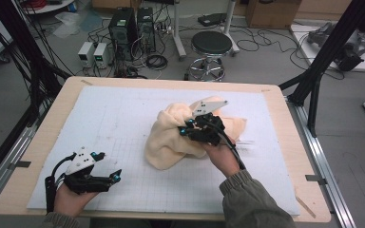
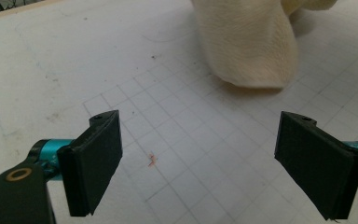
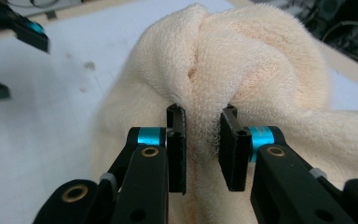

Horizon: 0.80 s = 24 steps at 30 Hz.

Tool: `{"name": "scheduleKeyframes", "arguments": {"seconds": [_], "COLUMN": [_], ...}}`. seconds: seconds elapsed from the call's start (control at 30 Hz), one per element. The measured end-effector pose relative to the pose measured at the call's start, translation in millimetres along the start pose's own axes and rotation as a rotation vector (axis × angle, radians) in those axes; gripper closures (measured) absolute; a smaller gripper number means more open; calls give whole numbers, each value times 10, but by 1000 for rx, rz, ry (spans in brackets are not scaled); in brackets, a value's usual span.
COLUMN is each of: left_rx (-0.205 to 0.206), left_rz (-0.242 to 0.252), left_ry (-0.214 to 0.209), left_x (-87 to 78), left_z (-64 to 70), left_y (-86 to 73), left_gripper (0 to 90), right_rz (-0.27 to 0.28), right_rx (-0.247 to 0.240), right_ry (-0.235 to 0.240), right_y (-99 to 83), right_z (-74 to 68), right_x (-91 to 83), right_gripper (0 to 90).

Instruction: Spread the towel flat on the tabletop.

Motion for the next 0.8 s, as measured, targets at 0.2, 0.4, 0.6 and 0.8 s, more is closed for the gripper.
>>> {"name": "scheduleKeyframes", "arguments": {"seconds": [0.2, 0.4, 0.6, 0.8], "left_rx": [1, -4, 31, 52], "left_rz": [22, 36, -31, -97], "left_ry": [-11, -40, -90, -104], "left_x": [-18, 38, 318, 562], "left_z": [43, 118, 311, 373], "left_y": [53, 111, 164, 201], "left_gripper": [155, 158, 174, 251], "right_rz": [54, -29, -16, -48], "right_rx": [-7, 4, -86, -115], "right_ry": [30, 30, 1, -36], "right_y": [248, 66, -36, -219], "right_z": [-264, -226, -82, 252], "right_x": [73, 353, 159, 58], "right_gripper": [752, 678, 518, 446]}}
Point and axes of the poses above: each handheld gripper's, and its own axes: x roughly forward along the jaws, y roughly out of its top, z roughly to its right, the point moved 5 cm from there along x, roughly forward along the jaws, and after that the axes turned 7 degrees about -z, right-handed, at the moved point
